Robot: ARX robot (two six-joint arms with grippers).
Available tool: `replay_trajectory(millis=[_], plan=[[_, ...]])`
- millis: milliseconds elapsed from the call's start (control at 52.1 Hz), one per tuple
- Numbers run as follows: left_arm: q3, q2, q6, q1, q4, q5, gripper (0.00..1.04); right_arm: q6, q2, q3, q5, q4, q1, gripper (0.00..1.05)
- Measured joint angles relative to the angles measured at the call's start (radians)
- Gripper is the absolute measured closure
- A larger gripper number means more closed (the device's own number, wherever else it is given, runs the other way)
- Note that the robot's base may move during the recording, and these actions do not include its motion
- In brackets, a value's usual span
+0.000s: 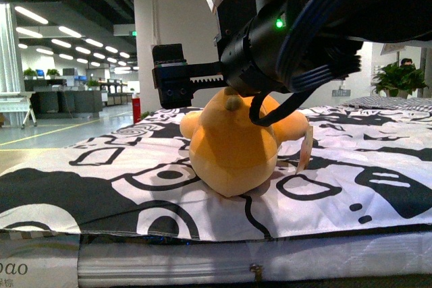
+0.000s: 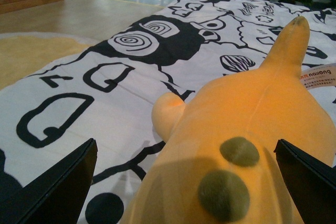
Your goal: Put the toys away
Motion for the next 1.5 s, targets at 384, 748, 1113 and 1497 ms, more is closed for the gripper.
replay_trajectory(millis=[384,748,1113,1497], plan=[[0.000,0.000,0.000,0.000,0.000,0.000,0.06,-0.016,0.098,0.027,0.081,-0.010,-0.079,0.00],[0.000,0.000,0.000,0.000,0.000,0.000,0.06,0.058,0.072,-0.065,-0.024,-0.068,-0.083,0.05],[0.000,0.000,0.000,0.000,0.000,0.000,0.06,0.108,0.045,-0.034,-0.030,-0.067,-0.084,0.59],[0.000,0.000,0.000,0.000,0.000,0.000,0.06,0.188,-0.203,-0.121,-0.277,0.020,-0.327,0.88]])
